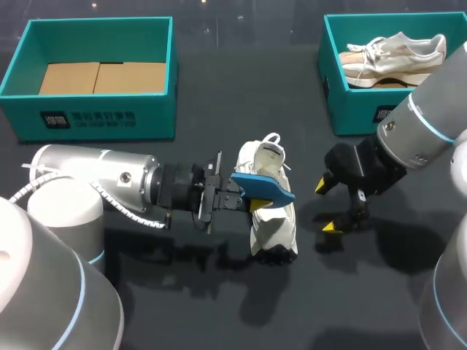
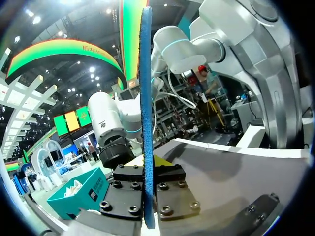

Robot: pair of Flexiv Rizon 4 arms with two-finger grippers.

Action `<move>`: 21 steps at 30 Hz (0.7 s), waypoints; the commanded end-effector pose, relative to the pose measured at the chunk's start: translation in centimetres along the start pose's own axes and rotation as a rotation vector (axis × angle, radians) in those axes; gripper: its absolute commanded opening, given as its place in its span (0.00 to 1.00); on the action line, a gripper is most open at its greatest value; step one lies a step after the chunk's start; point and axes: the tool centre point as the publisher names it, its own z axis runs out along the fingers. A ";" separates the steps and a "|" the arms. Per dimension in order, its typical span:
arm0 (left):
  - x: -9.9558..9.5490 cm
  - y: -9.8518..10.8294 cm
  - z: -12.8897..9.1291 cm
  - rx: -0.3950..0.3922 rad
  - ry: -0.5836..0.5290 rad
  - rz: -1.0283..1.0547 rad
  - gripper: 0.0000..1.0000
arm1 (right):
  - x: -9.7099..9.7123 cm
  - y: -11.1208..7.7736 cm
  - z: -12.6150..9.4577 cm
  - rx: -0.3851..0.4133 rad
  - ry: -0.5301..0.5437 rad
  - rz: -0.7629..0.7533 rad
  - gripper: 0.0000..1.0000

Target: Take the shoe out of the shoebox, open the shoe tongue, remove and reinsert the insole, then place the shoe into the shoebox

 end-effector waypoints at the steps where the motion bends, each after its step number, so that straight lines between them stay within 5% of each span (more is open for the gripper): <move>1: 0.0 0.7 0.8 0.022 0.009 0.007 0.00 | -0.8 1.1 1.0 0.069 -0.012 0.015 1.00; 21: -1.2 3.6 0.5 -0.010 -0.002 0.077 0.00 | -1.0 2.7 2.4 0.050 -0.003 0.091 1.00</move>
